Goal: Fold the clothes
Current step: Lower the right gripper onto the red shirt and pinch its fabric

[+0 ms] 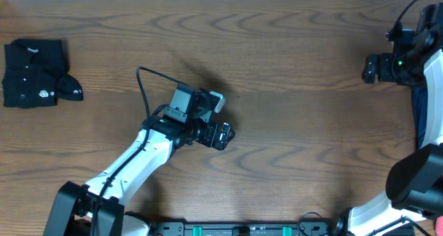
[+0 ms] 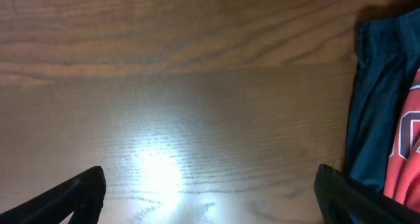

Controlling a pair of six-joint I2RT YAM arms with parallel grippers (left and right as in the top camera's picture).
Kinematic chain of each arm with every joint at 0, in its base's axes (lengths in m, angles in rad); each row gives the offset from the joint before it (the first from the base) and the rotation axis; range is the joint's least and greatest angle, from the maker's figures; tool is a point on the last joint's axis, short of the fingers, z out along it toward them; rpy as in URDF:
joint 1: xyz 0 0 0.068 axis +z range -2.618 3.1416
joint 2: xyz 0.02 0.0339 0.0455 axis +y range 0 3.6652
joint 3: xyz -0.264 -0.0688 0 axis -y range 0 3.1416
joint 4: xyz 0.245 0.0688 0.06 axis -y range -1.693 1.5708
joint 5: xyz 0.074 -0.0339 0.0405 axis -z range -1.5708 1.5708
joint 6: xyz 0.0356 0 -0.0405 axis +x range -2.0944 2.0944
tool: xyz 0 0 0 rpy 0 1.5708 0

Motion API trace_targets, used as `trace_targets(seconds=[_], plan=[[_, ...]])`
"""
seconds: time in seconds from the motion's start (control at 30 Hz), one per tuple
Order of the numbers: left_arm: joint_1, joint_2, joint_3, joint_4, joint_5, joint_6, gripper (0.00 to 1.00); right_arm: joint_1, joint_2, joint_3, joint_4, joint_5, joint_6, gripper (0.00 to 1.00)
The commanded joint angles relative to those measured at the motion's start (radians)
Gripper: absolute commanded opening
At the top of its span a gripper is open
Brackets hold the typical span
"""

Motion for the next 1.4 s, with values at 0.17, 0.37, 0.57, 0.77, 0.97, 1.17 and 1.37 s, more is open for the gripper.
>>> trace_targets(seconds=[0.17,0.37,0.57,0.77,0.97,1.17,1.37], plan=[[-0.002,0.003,0.019,0.004,-0.011,-0.002,0.98,-0.004,0.007,0.004,0.019,-0.032,0.008,0.95],[-0.002,0.003,0.019,0.004,-0.011,-0.002,0.98,-0.064,0.019,0.004,0.024,0.23,0.164,0.81],[-0.002,0.003,0.019,0.003,-0.011,-0.002,0.98,-0.206,0.021,0.004,0.041,0.124,0.158,0.78],[-0.002,0.003,0.019,0.004,-0.012,-0.001,0.98,-0.346,0.085,0.004,0.015,0.042,0.167,0.66],[-0.002,0.003,0.019,-0.001,-0.012,-0.001,0.98,-0.407,0.232,0.004,-0.055,0.132,0.231,0.7],[-0.002,0.003,0.019,-0.023,-0.012,-0.001,0.98,-0.446,0.289,0.005,-0.059,0.143,0.234,0.89],[-0.002,0.003,0.019,-0.023,-0.012,-0.001,0.98,-0.477,0.289,0.074,-0.081,0.086,0.217,0.86]])
